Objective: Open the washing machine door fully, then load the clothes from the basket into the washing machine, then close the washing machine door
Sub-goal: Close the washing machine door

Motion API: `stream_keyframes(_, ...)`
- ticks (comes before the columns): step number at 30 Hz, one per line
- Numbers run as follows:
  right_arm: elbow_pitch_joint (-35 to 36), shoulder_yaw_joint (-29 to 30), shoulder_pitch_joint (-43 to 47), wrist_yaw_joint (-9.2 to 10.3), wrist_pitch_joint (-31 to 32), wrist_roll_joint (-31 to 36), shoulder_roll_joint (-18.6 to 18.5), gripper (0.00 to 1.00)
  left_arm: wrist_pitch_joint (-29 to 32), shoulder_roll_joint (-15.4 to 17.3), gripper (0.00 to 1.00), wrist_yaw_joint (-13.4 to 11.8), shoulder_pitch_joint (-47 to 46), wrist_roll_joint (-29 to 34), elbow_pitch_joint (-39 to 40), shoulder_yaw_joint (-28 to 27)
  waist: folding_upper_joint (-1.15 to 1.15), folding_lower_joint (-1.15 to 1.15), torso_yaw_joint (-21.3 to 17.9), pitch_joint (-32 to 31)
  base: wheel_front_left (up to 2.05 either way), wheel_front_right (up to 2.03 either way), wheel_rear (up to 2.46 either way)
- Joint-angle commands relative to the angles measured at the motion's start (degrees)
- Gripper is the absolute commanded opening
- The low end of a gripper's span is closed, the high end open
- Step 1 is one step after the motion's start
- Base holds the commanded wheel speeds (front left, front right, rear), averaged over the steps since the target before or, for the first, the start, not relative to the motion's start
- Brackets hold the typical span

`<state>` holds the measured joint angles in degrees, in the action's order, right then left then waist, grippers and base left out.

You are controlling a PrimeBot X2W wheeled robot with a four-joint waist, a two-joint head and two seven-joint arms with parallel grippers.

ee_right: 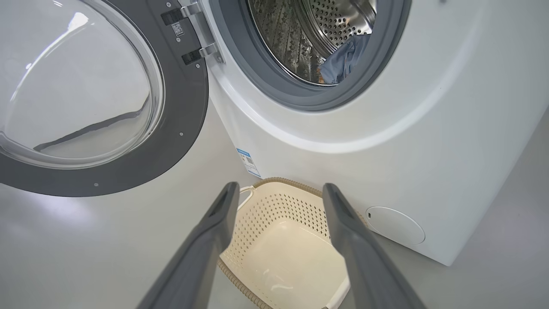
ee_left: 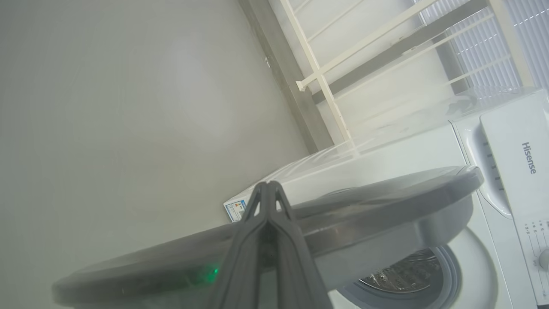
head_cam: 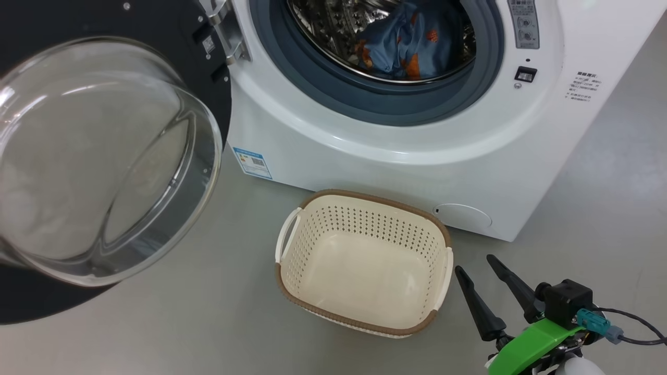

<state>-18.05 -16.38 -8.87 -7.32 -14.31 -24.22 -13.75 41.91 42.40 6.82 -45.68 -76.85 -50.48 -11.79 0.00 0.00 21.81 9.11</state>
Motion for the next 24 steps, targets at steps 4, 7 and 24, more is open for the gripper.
stream_keyframes(4,1.1,-1.0,-0.1,-0.17,-0.7,-0.1,0.6,1.0,5.6,1.9,0.0,0.5,2.6,-1.4,5.3,0.8,0.0,0.0,0.3,-0.9,0.0,0.0,0.0)
stream_keyframes(7,1.1,-0.9,0.1,-0.17,-0.7,-0.1,0.8,1.0,8.3,1.7,0.0,0.5,4.2,-2.0,8.2,1.5,0.0,0.0,0.4,-1.4,0.0,0.0,0.0)
stream_keyframes(24,1.5,-0.2,1.4,-0.17,-0.7,-0.1,1.3,1.0,20.0,-0.4,0.0,0.6,12.4,-9.2,27.6,2.4,0.0,0.0,-0.7,-3.5,0.0,0.0,0.0)
